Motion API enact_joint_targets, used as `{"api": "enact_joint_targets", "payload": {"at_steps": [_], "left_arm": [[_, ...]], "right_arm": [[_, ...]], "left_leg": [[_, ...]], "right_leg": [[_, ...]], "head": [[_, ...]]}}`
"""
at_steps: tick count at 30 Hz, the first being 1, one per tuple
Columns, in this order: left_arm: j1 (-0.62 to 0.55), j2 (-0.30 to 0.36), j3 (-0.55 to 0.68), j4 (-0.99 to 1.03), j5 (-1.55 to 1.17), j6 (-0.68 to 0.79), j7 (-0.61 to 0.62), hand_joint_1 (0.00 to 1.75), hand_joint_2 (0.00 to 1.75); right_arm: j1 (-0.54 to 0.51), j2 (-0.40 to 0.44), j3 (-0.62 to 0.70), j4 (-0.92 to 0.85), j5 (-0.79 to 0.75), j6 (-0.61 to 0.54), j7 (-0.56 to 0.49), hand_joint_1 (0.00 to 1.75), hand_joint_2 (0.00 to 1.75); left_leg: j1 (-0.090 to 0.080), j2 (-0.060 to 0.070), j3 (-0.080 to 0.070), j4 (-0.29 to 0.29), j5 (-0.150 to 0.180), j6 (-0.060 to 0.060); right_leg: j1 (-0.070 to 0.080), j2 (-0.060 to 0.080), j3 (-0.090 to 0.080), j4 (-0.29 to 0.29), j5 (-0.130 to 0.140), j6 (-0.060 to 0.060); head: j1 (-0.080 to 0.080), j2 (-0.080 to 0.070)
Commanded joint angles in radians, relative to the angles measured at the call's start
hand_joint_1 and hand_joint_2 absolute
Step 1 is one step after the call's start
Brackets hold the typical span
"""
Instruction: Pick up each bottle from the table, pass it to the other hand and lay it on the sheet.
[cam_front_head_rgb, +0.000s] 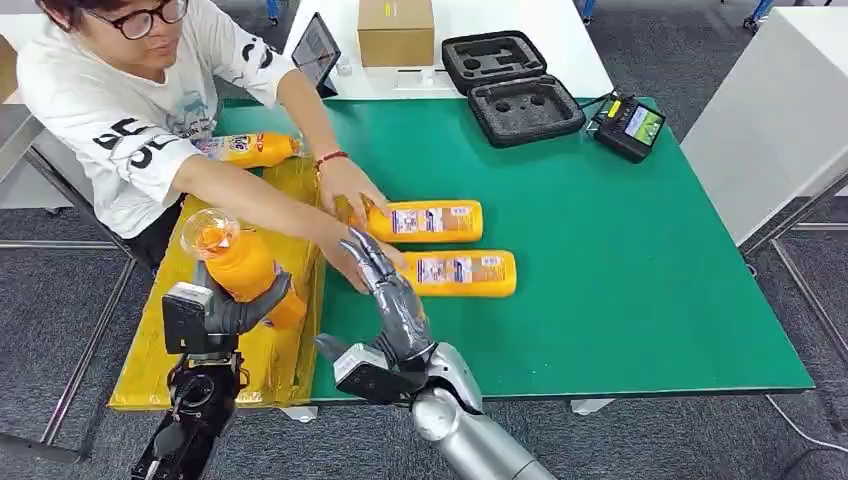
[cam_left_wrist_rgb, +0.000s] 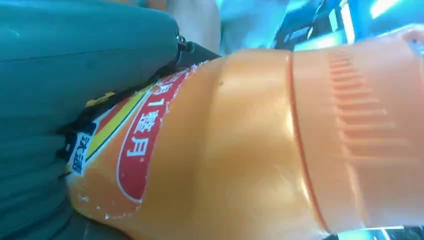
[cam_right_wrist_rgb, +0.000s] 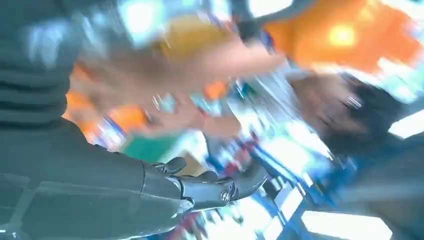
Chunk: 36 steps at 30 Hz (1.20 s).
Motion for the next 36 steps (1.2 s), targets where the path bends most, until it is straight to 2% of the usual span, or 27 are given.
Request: {"api": "enact_joint_targets", "payload": {"at_steps": [1, 3, 5, 6, 7, 8, 9, 10, 11, 12, 15, 22, 36], "left_arm": [[-0.091, 0.082, 0.045, 0.047, -0.259, 0.211, 0.029, 1.75, 1.75], [-0.150, 0.121, 0.021, 0.105, -0.460, 0.234, 0.137, 1.75, 1.75], [-0.193, 0.142, 0.024, 0.154, -0.527, 0.189, 0.192, 1.75, 1.75], [-0.221, 0.174, -0.013, 0.203, -0.635, 0.143, 0.254, 1.75, 1.75], [-0.240, 0.182, -0.009, 0.227, -0.694, 0.147, 0.273, 1.75, 1.75], [-0.269, 0.213, -0.049, 0.278, -0.817, 0.093, 0.352, 1.75, 1.75], [-0.279, 0.215, -0.043, 0.296, -0.823, 0.073, 0.351, 1.75, 1.75], [-0.307, 0.239, -0.076, 0.351, -0.948, 0.061, 0.408, 1.75, 1.75], [-0.333, 0.230, -0.062, 0.396, -0.958, 0.010, 0.408, 1.75, 1.75], [-0.342, 0.235, -0.070, 0.414, -0.984, 0.005, 0.413, 1.75, 1.75], [-0.387, 0.251, -0.091, 0.522, -1.079, -0.085, 0.463, 1.75, 1.75], [-0.398, 0.263, -0.069, 0.589, -1.101, -0.150, 0.469, 1.75, 1.75], [-0.437, 0.266, -0.033, 0.650, -1.106, -0.166, 0.465, 1.75, 1.75]], "right_arm": [[0.106, -0.010, 0.001, -0.401, 0.099, -0.078, -0.049, 0.00, 0.00], [0.108, -0.009, 0.021, -0.416, 0.088, -0.078, -0.049, 0.00, 0.00], [0.107, -0.007, 0.022, -0.406, 0.095, -0.078, -0.049, 0.00, 0.00], [0.108, -0.009, 0.021, -0.407, 0.093, -0.078, -0.049, 0.00, 0.00], [0.104, -0.026, 0.041, -0.403, 0.050, -0.078, -0.049, 0.00, 0.00], [0.105, -0.030, 0.043, -0.404, 0.046, -0.078, -0.049, 0.00, 0.00], [0.107, -0.032, 0.041, -0.412, 0.045, -0.078, -0.049, 0.00, 0.00], [0.103, -0.042, 0.055, -0.412, 0.027, -0.078, -0.049, 0.00, 0.00], [0.098, -0.047, 0.059, -0.409, 0.025, -0.078, -0.049, 0.00, 0.00], [0.097, -0.048, 0.062, -0.406, 0.024, -0.078, -0.049, 0.00, 1.75], [0.081, -0.052, 0.076, -0.391, 0.004, -0.078, -0.049, 0.00, 1.75], [0.076, -0.059, 0.084, -0.393, -0.016, -0.075, -0.049, 0.00, 1.75], [0.084, -0.060, 0.079, -0.403, -0.021, -0.066, -0.049, 0.00, 1.75]], "left_leg": [[0.001, -0.002, 0.003, 0.001, -0.003, -0.002], [0.002, -0.003, 0.003, 0.002, -0.003, -0.002], [0.002, -0.005, 0.003, 0.001, -0.002, -0.002], [0.002, -0.003, 0.002, 0.000, -0.001, -0.002], [0.002, -0.003, 0.003, 0.000, -0.001, -0.002], [0.002, -0.003, 0.004, 0.000, -0.001, -0.002], [0.003, -0.004, 0.006, 0.000, -0.001, -0.003], [0.002, -0.002, 0.002, 0.000, 0.000, -0.002], [0.002, -0.002, 0.003, 0.000, 0.000, -0.002], [0.003, -0.005, 0.004, 0.000, 0.001, -0.003], [0.003, -0.002, 0.006, -0.001, 0.000, -0.004], [0.003, 0.000, 0.006, 0.000, -0.001, -0.003], [0.003, 0.000, 0.001, 0.000, 0.001, -0.003]], "right_leg": [[0.001, 0.000, 0.004, 0.001, -0.003, -0.002], [0.002, -0.002, 0.004, 0.002, -0.004, -0.002], [0.002, -0.004, 0.004, 0.002, -0.003, -0.002], [0.002, -0.003, 0.002, 0.001, -0.002, -0.002], [0.002, -0.003, 0.004, 0.000, -0.002, -0.002], [0.002, -0.002, 0.004, 0.000, -0.002, -0.002], [0.003, -0.003, 0.007, 0.000, -0.003, -0.003], [0.002, -0.001, 0.002, 0.000, -0.001, -0.002], [0.002, -0.002, 0.003, 0.000, -0.001, -0.003], [0.003, -0.004, 0.005, 0.000, -0.001, -0.003], [0.004, -0.001, 0.006, 0.000, -0.001, -0.005], [0.004, 0.000, 0.006, 0.000, -0.001, -0.004], [0.003, 0.000, 0.001, 0.000, 0.001, -0.004]], "head": [[0.000, 0.000], [0.000, 0.000], [0.000, 0.000], [0.000, 0.000], [-0.001, 0.000], [0.000, 0.000], [0.000, 0.000], [-0.001, 0.000], [0.000, 0.000], [0.001, 0.000], [0.000, 0.000], [0.000, 0.000], [0.000, 0.000]]}}
